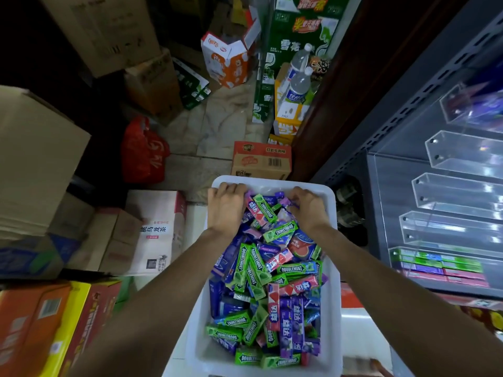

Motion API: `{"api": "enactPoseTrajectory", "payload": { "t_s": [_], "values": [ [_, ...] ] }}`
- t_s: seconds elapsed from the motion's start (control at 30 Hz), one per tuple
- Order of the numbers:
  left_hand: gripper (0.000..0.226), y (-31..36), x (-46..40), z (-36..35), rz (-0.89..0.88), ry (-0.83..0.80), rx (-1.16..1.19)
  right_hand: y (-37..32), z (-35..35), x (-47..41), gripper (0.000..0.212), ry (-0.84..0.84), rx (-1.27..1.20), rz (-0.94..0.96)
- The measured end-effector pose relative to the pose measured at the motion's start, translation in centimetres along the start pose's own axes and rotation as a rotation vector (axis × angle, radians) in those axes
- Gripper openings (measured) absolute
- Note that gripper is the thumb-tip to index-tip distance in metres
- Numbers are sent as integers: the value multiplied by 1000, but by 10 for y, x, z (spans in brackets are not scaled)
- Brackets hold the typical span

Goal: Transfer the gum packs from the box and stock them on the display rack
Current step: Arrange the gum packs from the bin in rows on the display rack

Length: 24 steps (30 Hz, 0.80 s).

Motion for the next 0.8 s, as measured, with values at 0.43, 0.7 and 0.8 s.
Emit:
{"api": "enactPoseTrajectory", "payload": {
  "t_s": [0.43, 0.7, 0.8],
  "values": [
    [29, 44, 37, 66, 357, -175, 1131, -4, 66, 50, 12, -2, -844, -29],
    [34, 146, 60, 100, 207, -192, 1291, 24, 146, 100, 35, -75, -1037, 87],
    [29, 193, 68, 105, 213, -167, 1312, 53, 188, 122, 32, -32, -1065, 138]
  ]
}}
Point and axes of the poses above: each hand's wrist, its own x-axis away from the middle knuckle, its own z-axis out of the back of the hand, y = z × x, the point moved 4 cm from there along -x, towards the middle knuckle, and after that the axes turned 7 degrees about -x, right-handed, at the moved point
